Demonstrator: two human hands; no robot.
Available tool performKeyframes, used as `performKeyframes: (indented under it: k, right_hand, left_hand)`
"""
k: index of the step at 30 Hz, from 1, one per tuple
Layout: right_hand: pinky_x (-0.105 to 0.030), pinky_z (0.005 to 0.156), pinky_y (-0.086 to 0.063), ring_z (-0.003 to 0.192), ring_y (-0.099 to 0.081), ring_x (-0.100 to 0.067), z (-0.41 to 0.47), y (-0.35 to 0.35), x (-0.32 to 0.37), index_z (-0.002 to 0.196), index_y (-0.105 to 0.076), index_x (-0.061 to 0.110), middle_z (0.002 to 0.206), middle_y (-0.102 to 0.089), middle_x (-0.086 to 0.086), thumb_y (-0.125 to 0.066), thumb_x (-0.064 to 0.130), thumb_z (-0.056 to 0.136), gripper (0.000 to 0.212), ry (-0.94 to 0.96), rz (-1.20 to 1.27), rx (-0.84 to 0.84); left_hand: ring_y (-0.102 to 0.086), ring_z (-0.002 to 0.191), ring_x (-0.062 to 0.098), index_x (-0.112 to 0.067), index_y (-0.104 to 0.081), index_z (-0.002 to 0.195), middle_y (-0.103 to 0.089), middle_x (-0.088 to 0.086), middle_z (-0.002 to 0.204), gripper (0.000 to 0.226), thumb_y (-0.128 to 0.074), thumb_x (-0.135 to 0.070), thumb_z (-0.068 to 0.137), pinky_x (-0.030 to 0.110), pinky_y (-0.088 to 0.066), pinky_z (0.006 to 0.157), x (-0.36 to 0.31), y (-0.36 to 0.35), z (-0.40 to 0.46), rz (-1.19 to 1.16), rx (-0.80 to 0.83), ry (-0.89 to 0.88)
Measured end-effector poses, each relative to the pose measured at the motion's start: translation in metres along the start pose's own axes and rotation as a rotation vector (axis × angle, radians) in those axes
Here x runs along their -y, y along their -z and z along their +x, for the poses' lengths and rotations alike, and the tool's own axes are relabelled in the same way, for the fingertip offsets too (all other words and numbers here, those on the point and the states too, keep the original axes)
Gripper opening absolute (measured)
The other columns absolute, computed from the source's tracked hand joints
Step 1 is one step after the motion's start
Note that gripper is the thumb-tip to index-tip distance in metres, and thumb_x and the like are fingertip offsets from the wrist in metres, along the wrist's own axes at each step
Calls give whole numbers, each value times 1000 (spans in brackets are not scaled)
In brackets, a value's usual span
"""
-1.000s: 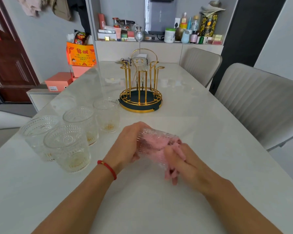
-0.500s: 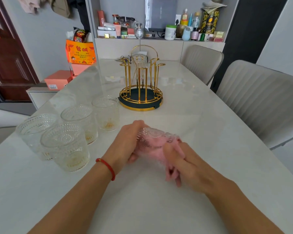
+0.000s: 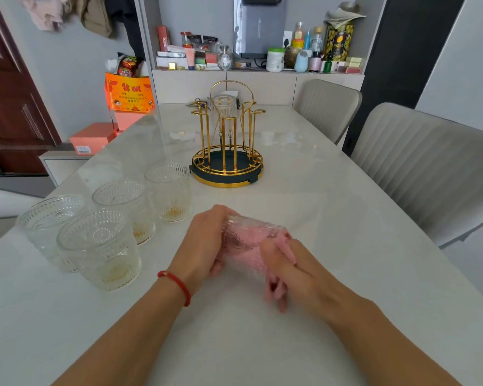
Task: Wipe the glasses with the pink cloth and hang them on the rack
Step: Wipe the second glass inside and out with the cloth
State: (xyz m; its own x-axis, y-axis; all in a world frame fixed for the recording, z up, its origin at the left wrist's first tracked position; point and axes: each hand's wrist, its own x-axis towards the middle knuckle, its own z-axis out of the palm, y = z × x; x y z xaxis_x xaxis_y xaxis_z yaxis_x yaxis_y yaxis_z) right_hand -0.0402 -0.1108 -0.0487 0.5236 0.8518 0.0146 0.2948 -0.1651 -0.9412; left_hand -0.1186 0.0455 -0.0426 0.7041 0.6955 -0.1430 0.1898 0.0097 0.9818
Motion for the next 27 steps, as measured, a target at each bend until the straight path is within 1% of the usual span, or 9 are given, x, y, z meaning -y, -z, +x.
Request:
performKeyframes:
  k: [3, 5, 7, 10, 13, 18, 21, 24, 27]
  right_hand:
    - [-20, 36, -40, 41, -51, -31, 0, -4, 9, 86, -60, -19, 50, -58, -15, -42, 81, 85, 102, -176, 452, 62]
    - [-15, 29, -33, 31, -49, -20, -1, 2, 19, 98, -68, -15, 63, -67, -17, -39, 70, 92, 90, -294, 900, 153]
    - [-13, 26, -25, 27, -47, -14, 0, 9, 24, 97, -75, -4, 71, -72, -17, -44, 67, 92, 78, -289, 1080, 178]
    - [-20, 21, -36, 27, -55, -23, -3, 18, 36, 88, -70, -13, 70, -70, -26, -41, 58, 99, 77, -249, 1192, 30]
    - [-21, 22, -37, 31, -59, -24, -8, 24, 48, 73, -69, -8, 73, -70, -25, -38, 57, 100, 77, -228, 1184, -87]
    - [-14, 23, -29, 29, -52, -15, -6, 40, 40, 117, -68, -10, 115, -67, -29, -30, 67, 98, 88, -185, 1111, -193]
    - [-14, 27, -30, 35, -50, -11, -5, 49, 36, 113, -67, -9, 104, -66, -22, -31, 64, 100, 82, -5, 1145, -313]
    - [-15, 35, -41, 48, -60, -8, -6, 55, 31, 71, -76, 14, 72, -69, -2, -28, 58, 104, 73, 146, 1151, -463]
    - [-31, 58, -59, 88, -75, -22, 0, 54, 29, 113, -68, 4, 105, -77, -11, -26, 60, 104, 71, 177, 1121, -517]
  left_hand:
    - [-46, 54, 14, -9, -68, 79, -55, -1, 60, 33, -44, -22, 97, 25, -35, 48, 3, 2, 0, 17, -163, -426]
    - [-57, 71, 19, -11, -70, 82, -64, 2, 75, 34, -41, -27, 93, 31, -43, 61, 5, 9, 0, 64, -189, -733]
    - [-59, 79, 24, -15, -70, 86, -66, 2, 82, 35, -38, -29, 90, 33, -46, 65, 5, 12, -1, 68, -193, -831]
    - [-55, 71, 31, -19, -70, 85, -61, 6, 78, 34, -39, -33, 91, 39, -41, 52, 3, 9, -2, -37, -177, -737]
    - [-44, 54, 14, -22, -69, 79, -52, 2, 67, 31, -42, -34, 86, 23, -28, 45, -1, 7, 0, -203, -174, -483]
    - [-23, 34, 13, -18, -49, 72, -44, 0, 56, 28, -43, -36, 92, 16, -16, 44, 6, 14, 11, -507, -126, 81]
    - [-20, 35, 13, -21, -46, 74, -40, 5, 66, 27, -37, -39, 91, 13, -14, 40, 8, 21, 13, -573, 73, 122]
    - [-23, 34, 14, -19, -44, 78, -33, 9, 75, 20, -41, -38, 83, 14, -18, 38, 6, 26, 13, -604, 203, 105]
    - [-29, 32, 16, -13, -52, 92, -48, 12, 79, 39, -51, -46, 71, 16, -17, 41, 9, 28, 14, -639, 302, 85]
